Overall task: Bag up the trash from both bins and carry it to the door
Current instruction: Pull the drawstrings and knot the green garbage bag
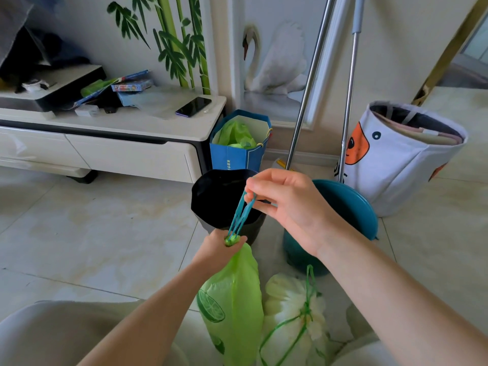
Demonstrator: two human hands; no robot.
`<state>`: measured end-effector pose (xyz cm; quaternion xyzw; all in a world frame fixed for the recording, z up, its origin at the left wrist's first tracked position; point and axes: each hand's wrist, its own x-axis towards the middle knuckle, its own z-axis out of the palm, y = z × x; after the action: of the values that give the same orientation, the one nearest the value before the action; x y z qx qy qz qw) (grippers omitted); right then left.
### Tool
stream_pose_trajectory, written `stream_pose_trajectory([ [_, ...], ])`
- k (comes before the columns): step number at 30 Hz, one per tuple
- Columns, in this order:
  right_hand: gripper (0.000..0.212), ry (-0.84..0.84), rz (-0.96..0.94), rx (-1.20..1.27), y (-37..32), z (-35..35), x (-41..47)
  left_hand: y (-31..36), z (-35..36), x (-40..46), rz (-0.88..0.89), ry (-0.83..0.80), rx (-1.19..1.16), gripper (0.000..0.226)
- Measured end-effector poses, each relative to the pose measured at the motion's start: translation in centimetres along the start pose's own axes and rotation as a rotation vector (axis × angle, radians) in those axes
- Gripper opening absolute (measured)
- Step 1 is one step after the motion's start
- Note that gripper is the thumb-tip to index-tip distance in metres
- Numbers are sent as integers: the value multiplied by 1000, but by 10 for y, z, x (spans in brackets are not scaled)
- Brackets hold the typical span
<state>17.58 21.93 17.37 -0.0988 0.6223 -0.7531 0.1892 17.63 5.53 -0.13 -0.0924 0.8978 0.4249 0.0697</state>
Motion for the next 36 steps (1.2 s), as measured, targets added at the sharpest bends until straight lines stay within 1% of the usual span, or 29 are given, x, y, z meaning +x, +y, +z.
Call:
stream_pose_trajectory([
  [1,12,-4,-20,-42,1,0,0,0,-3,1,-2,-71,106,46],
  [3,11,9,-35,-104,2,-1,0,1,-12,3,-3,-224,342,60],
  [5,9,36,-28,-94,1,-2,2,4,-30,2,22,-386,506,72],
  [7,10,52,-22,-45,-2,-3,4,13,-52,-5,87,-494,517,78],
  [8,13,55,-22,-39,-2,-3,4,17,-61,-10,121,-517,490,79],
  [9,15,57,-25,-48,-2,-2,4,21,-69,-14,150,-513,468,75],
  [12,20,30,-32,-73,-2,4,1,36,-81,-27,220,-435,388,56],
  [14,22,13,-36,-68,-3,10,-1,41,-81,-35,225,-383,344,53],
  [17,23,1,-45,-69,-3,15,-3,41,-75,-40,211,-250,283,54],
  [19,23,-14,-58,-65,-3,18,-3,40,-69,-39,179,-171,208,48],
  [22,23,-29,-74,-55,-1,20,-2,48,-62,-33,208,-149,178,38],
  [26,21,12,-83,-19,-2,12,2,50,-62,-24,230,-120,212,21],
  [27,21,24,-79,-7,-3,9,3,50,-64,-22,227,-111,199,21],
  [29,19,25,-71,-10,-4,6,4,51,-66,-21,217,-93,160,29],
  [31,18,-3,-67,-28,-4,5,3,52,-68,-18,224,-117,126,32],
  [34,18,-58,-62,-58,-2,7,2,51,-64,-15,245,-156,114,17],
  [36,18,-64,-68,-78,-2,8,2,52,-62,-15,243,-139,141,8],
])
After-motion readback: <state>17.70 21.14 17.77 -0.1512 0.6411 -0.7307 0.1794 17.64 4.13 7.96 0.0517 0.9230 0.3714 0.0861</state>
